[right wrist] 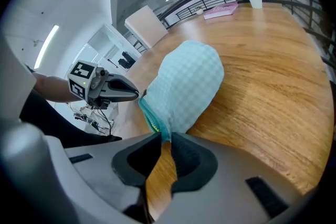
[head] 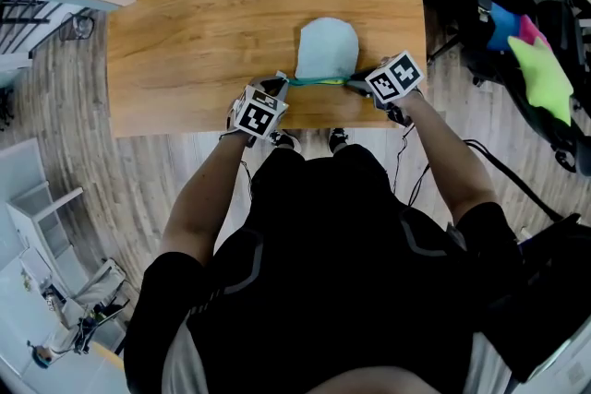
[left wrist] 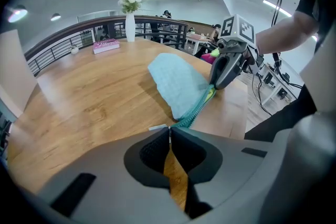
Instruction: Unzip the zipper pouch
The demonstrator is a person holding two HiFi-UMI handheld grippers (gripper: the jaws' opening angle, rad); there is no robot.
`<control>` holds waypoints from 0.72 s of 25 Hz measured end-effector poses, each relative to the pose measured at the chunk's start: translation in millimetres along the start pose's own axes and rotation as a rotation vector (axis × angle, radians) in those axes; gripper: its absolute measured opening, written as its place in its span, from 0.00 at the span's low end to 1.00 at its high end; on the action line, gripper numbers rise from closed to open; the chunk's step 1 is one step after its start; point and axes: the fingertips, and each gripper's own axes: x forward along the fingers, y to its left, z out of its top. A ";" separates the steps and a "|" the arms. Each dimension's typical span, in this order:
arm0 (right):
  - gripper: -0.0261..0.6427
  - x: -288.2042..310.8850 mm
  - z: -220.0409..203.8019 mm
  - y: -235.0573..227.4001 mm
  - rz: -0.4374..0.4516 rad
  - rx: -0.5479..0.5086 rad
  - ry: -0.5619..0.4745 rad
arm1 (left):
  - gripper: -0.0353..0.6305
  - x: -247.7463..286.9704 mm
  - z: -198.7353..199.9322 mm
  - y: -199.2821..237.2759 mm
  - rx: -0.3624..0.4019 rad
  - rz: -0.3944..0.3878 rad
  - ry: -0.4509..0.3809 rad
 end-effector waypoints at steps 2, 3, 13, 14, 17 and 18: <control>0.15 -3.1 -0.7 1.1 -0.008 -0.022 0.001 | 0.10 -2.4 2.2 -0.1 -0.002 -0.009 -0.022; 0.16 -5.8 0.0 1.3 -0.016 -0.036 0.000 | 0.10 -4.3 5.4 -0.3 -0.004 -0.019 -0.037; 0.34 -78.6 53.9 44.6 -0.044 -0.159 -0.171 | 0.29 -72.1 63.8 24.7 -0.008 -0.015 -0.254; 0.34 -89.6 65.3 50.0 -0.059 -0.173 -0.208 | 0.29 -84.0 71.5 31.6 -0.013 -0.001 -0.288; 0.34 -125.6 102.6 69.6 -0.099 -0.219 -0.334 | 0.29 -127.4 98.2 49.1 -0.021 0.040 -0.403; 0.33 -138.6 114.2 77.0 -0.113 -0.235 -0.379 | 0.29 -144.4 108.8 52.8 -0.021 0.052 -0.448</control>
